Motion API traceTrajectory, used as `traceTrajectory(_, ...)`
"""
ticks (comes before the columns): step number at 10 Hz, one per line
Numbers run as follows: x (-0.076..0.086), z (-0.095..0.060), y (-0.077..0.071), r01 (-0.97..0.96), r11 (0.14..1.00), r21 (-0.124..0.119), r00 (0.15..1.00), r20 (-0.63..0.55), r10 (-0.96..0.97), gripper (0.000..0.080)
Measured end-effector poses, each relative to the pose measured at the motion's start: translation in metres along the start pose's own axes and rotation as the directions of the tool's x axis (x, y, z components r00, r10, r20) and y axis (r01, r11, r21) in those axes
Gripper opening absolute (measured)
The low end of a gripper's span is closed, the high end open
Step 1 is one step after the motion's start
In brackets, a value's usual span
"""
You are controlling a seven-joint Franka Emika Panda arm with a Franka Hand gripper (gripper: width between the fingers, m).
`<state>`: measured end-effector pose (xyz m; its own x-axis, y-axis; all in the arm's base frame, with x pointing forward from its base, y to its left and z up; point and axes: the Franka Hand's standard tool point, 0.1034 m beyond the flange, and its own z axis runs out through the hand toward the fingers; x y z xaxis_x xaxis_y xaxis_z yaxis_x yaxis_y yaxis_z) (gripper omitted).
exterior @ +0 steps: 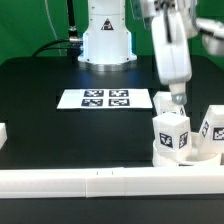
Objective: Assemble stool
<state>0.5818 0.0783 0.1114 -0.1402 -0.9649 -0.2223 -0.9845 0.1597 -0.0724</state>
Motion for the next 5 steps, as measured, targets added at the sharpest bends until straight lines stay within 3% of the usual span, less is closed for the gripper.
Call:
traceTrajectory(1,-0.0084,-0.0105,-0.0024,-0.016,1.000,0.010,1.000,0.025,0.015,0.0648)
traceTrajectory(5,-0.0060,-0.0064,-0.0007,0.325,0.946,0.008,0.945,0.015,-0.325,0.0649)
